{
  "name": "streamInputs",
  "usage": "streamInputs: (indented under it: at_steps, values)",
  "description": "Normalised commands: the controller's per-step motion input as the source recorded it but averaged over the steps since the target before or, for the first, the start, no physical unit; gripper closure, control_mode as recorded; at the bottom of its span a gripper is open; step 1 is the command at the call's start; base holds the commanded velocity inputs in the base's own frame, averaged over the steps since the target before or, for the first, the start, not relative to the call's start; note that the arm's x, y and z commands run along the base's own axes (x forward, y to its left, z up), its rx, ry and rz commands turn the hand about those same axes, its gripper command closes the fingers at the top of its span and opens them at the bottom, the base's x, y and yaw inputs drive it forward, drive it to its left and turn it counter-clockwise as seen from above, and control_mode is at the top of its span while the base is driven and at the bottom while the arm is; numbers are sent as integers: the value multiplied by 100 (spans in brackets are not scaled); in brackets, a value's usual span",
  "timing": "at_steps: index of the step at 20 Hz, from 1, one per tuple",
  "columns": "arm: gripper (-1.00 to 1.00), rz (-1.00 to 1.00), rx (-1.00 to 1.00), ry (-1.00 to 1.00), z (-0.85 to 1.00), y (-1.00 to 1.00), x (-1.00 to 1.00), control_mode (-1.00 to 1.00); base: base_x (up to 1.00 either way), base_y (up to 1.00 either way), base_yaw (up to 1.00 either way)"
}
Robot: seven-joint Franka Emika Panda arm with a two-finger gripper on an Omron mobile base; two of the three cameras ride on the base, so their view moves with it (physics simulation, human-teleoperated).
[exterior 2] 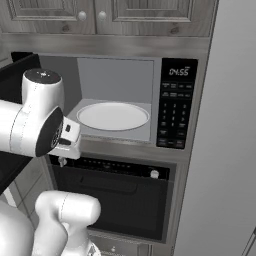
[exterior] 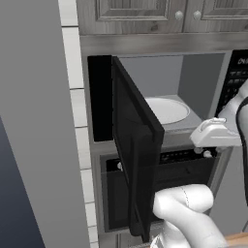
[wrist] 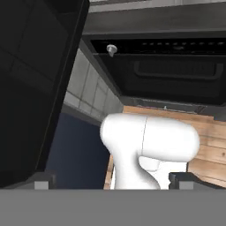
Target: Place the sponge inside the microwave to prepare for sanitizing.
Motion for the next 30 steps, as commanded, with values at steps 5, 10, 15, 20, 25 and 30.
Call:
streamInputs:
  at_steps: [5, 10, 15, 20, 25, 30]
  values:
    - [-100, 0, -17, -5, -38, -16, 35, -100, 0, 0, 0]
    - [-100, 0, -6, 0, -26, -6, 28, -100, 0, 0, 0]
    - [-100, 0, 0, 0, 0, 0, 1, -100, 0, 0, 0]
    - [-100, 0, 0, 0, 0, 0, 0, -100, 0, 0, 0]
    - [-100, 0, 0, 0, 0, 0, 0, -100, 0, 0, 0]
    - [-100, 0, 0, 0, 0, 0, 0, -100, 0, 0, 0]
